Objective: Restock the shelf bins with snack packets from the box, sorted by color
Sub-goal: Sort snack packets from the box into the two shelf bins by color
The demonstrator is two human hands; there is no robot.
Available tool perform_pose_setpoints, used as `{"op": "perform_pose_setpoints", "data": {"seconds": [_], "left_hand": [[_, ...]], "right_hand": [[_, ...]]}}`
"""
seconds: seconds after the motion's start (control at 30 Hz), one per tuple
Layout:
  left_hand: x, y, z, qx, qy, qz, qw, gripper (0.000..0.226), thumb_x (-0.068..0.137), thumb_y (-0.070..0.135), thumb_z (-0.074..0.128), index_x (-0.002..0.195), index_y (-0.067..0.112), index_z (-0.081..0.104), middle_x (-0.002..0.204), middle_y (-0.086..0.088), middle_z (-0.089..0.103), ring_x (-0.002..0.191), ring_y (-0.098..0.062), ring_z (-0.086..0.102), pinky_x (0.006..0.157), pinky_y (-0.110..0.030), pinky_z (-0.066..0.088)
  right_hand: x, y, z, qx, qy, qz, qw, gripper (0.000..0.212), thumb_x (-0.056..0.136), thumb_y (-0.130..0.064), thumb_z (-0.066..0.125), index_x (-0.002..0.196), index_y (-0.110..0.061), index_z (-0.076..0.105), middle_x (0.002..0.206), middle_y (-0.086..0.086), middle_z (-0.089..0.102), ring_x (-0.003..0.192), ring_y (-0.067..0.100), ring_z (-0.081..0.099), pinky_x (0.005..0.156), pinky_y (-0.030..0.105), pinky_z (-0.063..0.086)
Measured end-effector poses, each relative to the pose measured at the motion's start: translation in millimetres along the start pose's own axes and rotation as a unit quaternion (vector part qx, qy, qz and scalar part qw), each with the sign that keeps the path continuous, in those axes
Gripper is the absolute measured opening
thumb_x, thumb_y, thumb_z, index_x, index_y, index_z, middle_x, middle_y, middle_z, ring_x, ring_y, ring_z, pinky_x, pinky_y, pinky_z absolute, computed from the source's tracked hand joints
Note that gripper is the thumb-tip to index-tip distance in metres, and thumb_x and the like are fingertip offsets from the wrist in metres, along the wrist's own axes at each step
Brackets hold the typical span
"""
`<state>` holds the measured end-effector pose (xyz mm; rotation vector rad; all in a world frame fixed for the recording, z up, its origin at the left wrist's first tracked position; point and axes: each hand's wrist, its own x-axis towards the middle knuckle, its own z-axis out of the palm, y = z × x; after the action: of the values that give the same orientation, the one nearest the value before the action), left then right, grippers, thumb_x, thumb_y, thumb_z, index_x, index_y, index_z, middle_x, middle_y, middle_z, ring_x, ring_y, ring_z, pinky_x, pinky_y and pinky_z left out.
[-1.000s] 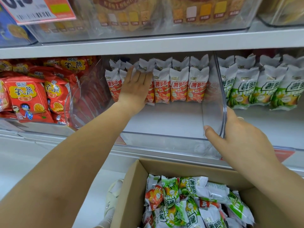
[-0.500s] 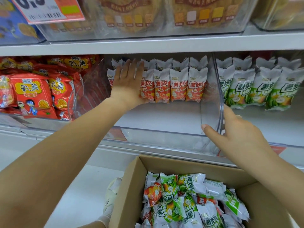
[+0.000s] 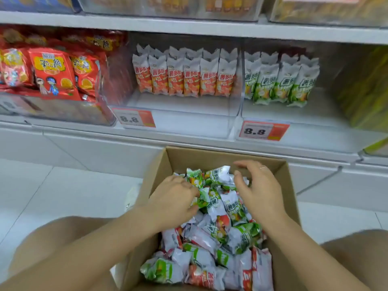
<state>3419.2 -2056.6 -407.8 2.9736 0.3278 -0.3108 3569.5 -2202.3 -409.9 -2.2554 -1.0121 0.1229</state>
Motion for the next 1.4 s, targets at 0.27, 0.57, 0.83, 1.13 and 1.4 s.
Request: {"op": "perform_pose_setpoints", "data": {"seconds": [0.27, 0.57, 0.83, 1.13, 1.4], "left_hand": [[-7, 16, 108, -0.073, -0.333, -0.125, 0.932, 0.03, 0.091, 0.037, 0.054, 0.107, 0.012, 0.053, 0.1, -0.005, 0.056, 0.093, -0.023, 0.056, 0.068, -0.033, 0.039], [-15, 28, 172, -0.088, -0.316, -0.124, 0.937, 0.058, 0.089, 0.027, 0.06, 0.14, 0.014, 0.036, 0.14, -0.01, 0.04, 0.126, -0.029, 0.04, 0.099, -0.04, 0.038], [-8, -12, 172, -0.278, -0.167, -0.34, 0.883, 0.047, 0.09, 0.018, 0.055, 0.135, 0.009, 0.043, 0.134, -0.018, 0.049, 0.122, -0.034, 0.048, 0.097, -0.037, 0.043], [26, -26, 159, -0.371, -0.027, -0.325, 0.869, 0.068, 0.085, 0.012, 0.065, 0.146, 0.015, 0.034, 0.14, -0.014, 0.042, 0.127, -0.032, 0.044, 0.102, -0.036, 0.039], [70, -34, 142, -0.313, 0.017, -0.468, 0.826, 0.046, 0.091, 0.004, 0.048, 0.136, 0.004, 0.037, 0.137, -0.023, 0.04, 0.113, -0.042, 0.052, 0.092, -0.04, 0.042]], "right_hand": [[-87, 68, 75, -0.126, -0.441, 0.213, 0.863, 0.043, 0.094, -0.04, 0.05, 0.127, -0.012, 0.052, 0.119, 0.011, 0.06, 0.098, 0.025, 0.059, 0.074, 0.03, 0.046], [-126, 86, 131, -0.123, -0.557, 0.208, 0.795, 0.027, 0.093, -0.03, 0.055, 0.108, -0.008, 0.053, 0.108, 0.01, 0.057, 0.102, 0.026, 0.056, 0.072, 0.029, 0.042], [-134, 87, 158, -0.103, -0.596, 0.246, 0.757, 0.03, 0.08, -0.037, 0.071, 0.088, -0.013, 0.056, 0.086, 0.002, 0.055, 0.086, 0.019, 0.055, 0.063, 0.025, 0.04], [-136, 89, 165, -0.044, -0.512, 0.281, 0.811, 0.038, 0.081, -0.03, 0.071, 0.064, -0.018, 0.039, 0.066, -0.002, 0.043, 0.065, 0.014, 0.045, 0.049, 0.024, 0.03], [-96, 78, 122, -0.141, -0.485, 0.236, 0.83, 0.024, 0.084, -0.013, 0.055, 0.062, -0.016, 0.045, 0.066, 0.001, 0.045, 0.073, 0.022, 0.05, 0.052, 0.024, 0.034]]}}
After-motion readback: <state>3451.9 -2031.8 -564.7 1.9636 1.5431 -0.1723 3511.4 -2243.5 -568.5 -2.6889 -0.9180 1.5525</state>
